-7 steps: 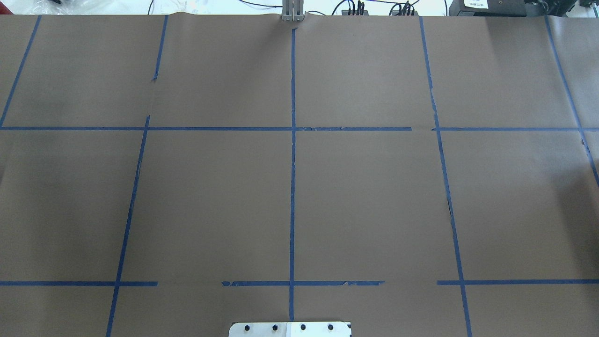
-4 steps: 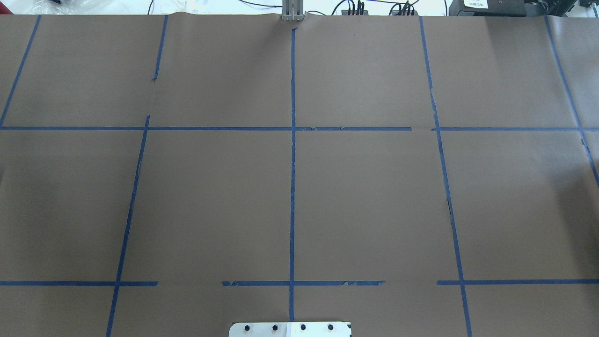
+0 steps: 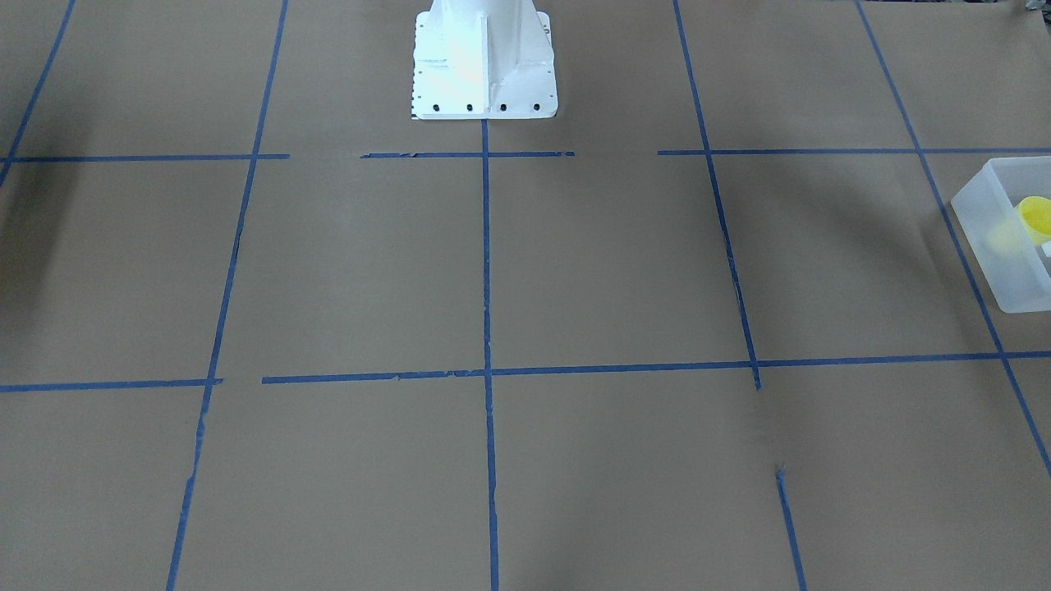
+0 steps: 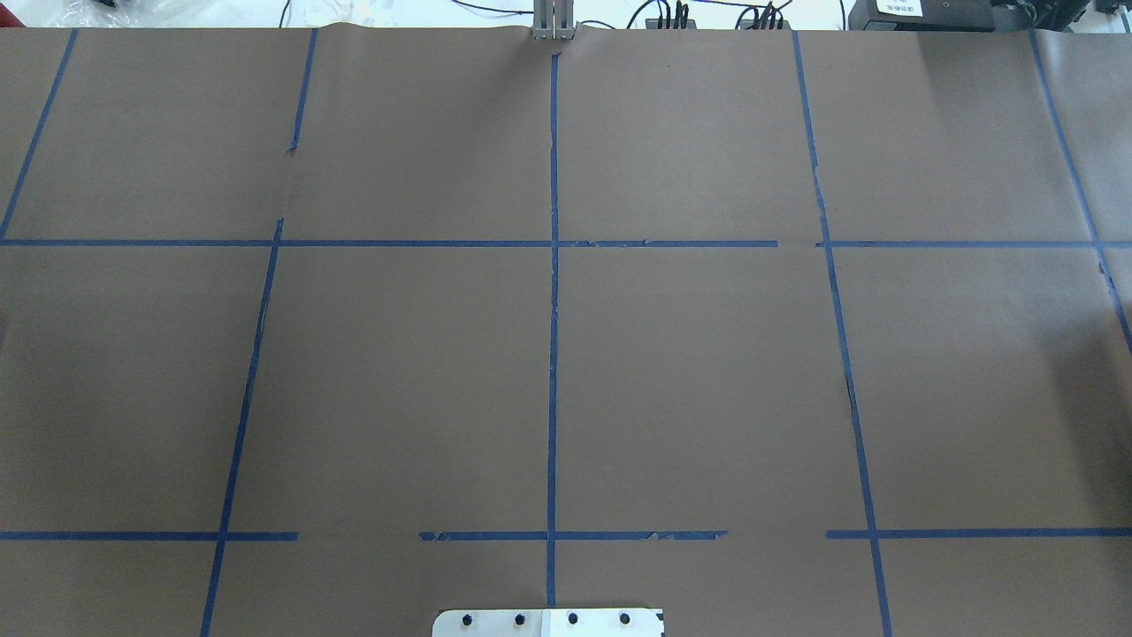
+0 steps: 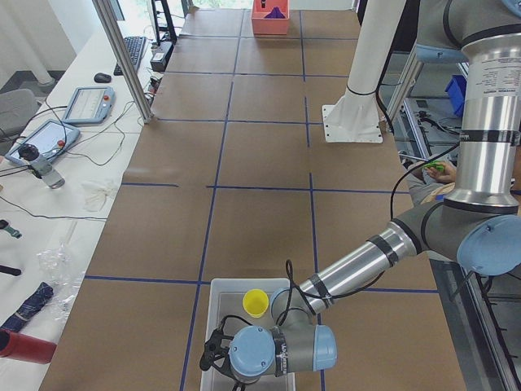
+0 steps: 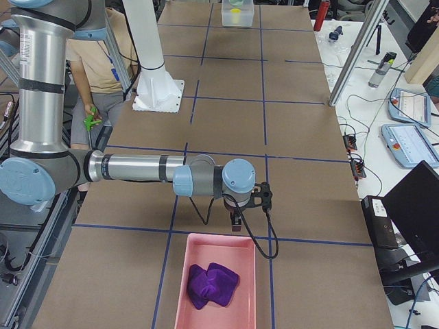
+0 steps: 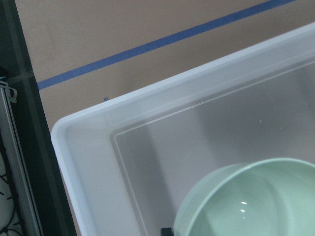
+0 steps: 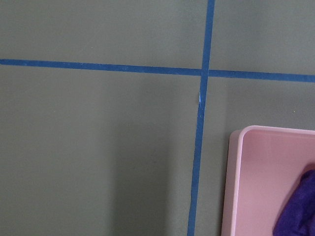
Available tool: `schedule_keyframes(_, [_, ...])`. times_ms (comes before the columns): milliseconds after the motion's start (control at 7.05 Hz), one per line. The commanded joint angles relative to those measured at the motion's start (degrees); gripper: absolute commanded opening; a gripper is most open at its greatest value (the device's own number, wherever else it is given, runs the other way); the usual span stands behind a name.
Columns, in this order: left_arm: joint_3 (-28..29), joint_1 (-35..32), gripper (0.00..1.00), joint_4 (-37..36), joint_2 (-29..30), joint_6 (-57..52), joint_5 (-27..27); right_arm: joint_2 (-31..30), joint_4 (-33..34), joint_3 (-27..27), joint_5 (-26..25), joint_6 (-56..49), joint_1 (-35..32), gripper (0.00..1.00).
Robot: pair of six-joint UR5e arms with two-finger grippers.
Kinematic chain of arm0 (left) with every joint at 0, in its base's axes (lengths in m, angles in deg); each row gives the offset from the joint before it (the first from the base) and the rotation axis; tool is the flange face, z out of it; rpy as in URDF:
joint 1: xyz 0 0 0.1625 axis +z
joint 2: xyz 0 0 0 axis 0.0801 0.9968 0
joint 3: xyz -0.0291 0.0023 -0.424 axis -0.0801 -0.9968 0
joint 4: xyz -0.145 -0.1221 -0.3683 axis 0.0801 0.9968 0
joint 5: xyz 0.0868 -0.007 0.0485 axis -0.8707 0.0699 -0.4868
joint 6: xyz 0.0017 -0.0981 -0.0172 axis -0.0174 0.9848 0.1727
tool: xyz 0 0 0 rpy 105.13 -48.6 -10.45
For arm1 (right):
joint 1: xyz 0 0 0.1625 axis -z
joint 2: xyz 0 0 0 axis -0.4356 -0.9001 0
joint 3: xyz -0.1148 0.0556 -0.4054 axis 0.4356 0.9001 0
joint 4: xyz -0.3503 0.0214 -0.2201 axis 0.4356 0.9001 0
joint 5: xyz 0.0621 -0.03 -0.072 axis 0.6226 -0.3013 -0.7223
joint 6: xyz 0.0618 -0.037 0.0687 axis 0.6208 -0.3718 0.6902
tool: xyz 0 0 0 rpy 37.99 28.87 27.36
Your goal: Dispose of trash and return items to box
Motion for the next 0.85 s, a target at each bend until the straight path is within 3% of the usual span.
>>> schedule_keyframes(0, [-5.0, 0.5, 1.0, 2.5, -0.1, 10.5, -1.7, 0.0, 0.0, -0.1, 0.0, -0.1, 0.0, 1.0])
schedule_keyframes(142, [-12.0, 1.0, 1.0, -0.1, -0.9, 12.1, -3.0, 0.4, -0.1, -0.4, -0.1, -0.2, 0.0, 1.0])
schedule_keyframes(568, [-40.0, 4.0, 1.0, -32.1, -2.7, 11.5, -2.6, 3.0, 2.4, -1.4, -4.8, -0.6, -1.5, 1.0])
schedule_keyframes(709, [-42.2, 4.1, 1.0, -34.8, -3.2, 11.6, -0.2, 3.8, 6.8, -3.1, -4.2, -0.8, -2.2, 1.0])
